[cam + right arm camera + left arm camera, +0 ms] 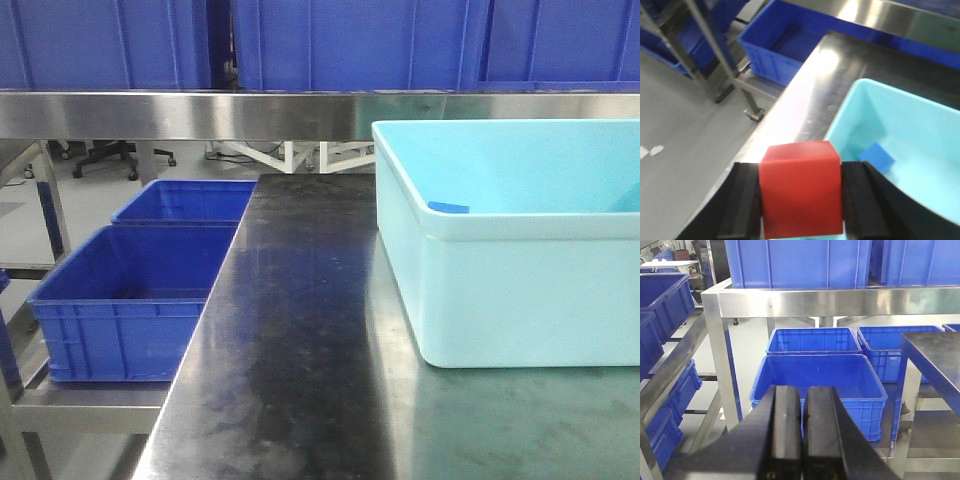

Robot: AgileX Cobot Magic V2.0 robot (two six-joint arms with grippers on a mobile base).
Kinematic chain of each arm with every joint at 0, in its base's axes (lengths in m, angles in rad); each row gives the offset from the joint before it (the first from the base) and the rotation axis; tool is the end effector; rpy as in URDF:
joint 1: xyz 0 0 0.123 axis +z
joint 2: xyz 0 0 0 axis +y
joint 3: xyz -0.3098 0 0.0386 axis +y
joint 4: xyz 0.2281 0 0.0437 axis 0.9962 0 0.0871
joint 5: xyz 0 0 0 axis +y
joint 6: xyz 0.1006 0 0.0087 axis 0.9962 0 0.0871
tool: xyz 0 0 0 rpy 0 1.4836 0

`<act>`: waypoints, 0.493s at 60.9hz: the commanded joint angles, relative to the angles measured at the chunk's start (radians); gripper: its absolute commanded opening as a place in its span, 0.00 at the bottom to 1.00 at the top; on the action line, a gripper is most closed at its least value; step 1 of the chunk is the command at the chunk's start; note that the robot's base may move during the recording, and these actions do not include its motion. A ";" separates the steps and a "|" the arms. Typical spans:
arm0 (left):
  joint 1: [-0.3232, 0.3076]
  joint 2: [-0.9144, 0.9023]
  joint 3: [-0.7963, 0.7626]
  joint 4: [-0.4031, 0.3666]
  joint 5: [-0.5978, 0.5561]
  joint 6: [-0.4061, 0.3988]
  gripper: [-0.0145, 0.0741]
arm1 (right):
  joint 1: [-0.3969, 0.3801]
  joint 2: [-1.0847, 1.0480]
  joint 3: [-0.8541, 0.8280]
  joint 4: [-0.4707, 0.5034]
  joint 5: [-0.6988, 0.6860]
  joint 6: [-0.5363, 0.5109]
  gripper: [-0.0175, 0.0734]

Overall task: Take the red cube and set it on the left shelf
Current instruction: 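Lift the red cube out of the tub with the right gripper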

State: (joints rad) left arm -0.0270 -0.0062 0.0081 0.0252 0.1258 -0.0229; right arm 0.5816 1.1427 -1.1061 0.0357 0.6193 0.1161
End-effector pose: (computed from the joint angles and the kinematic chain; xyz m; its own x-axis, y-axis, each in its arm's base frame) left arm 0.0190 -0.0002 0.1988 -0.0404 0.0032 -0.9992 0.0239 0.9997 0.0022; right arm 0.1836 0.1232 0.4018 -0.5266 -0.1731 -0.8323 -0.4928 0.8599 0.1330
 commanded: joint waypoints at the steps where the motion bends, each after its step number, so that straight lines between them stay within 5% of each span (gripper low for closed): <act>1: 0.001 -0.015 0.025 -0.001 -0.086 -0.002 0.28 | 0.010 -0.028 -0.037 -0.003 -0.071 -0.006 0.25; 30: 0.001 -0.015 0.025 -0.001 -0.086 -0.002 0.28 | 0.010 -0.029 -0.037 -0.003 -0.053 -0.006 0.25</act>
State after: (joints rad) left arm -0.0270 -0.0062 0.0081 0.0252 0.1258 -0.0229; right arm 0.5911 1.1427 -1.1061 0.0376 0.6301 0.1161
